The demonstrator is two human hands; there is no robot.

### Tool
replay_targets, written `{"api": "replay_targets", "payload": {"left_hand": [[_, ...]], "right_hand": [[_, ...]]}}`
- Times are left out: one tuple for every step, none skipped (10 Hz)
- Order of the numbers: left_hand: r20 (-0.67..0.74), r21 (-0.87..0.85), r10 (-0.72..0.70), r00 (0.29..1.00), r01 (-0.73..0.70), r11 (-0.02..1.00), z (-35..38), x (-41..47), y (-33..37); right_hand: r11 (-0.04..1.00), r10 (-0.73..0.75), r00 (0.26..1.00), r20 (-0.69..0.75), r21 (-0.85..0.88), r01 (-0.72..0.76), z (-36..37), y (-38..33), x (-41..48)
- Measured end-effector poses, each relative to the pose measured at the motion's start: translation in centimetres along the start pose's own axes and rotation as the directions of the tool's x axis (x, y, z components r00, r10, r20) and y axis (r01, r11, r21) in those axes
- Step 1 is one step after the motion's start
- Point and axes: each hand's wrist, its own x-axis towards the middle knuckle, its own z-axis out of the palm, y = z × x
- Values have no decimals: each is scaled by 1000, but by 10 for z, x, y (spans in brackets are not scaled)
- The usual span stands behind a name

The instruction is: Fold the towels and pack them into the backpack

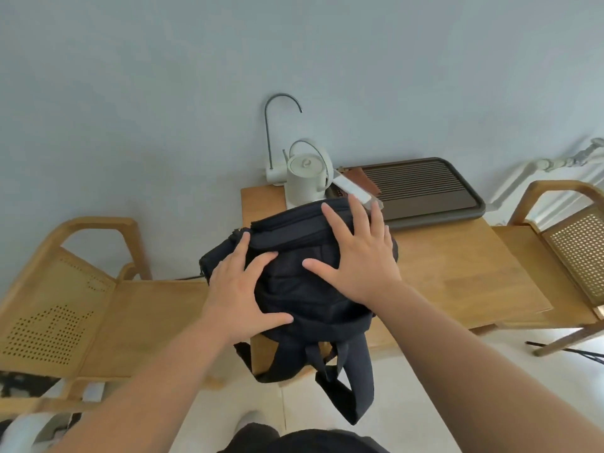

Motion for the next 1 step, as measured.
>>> {"api": "replay_targets", "payload": {"left_hand": [[-153,-171,-76,985,49,984,-13,-1,17]], "right_hand": [[996,-77,997,-25,46,78,-12,12,3]]}}
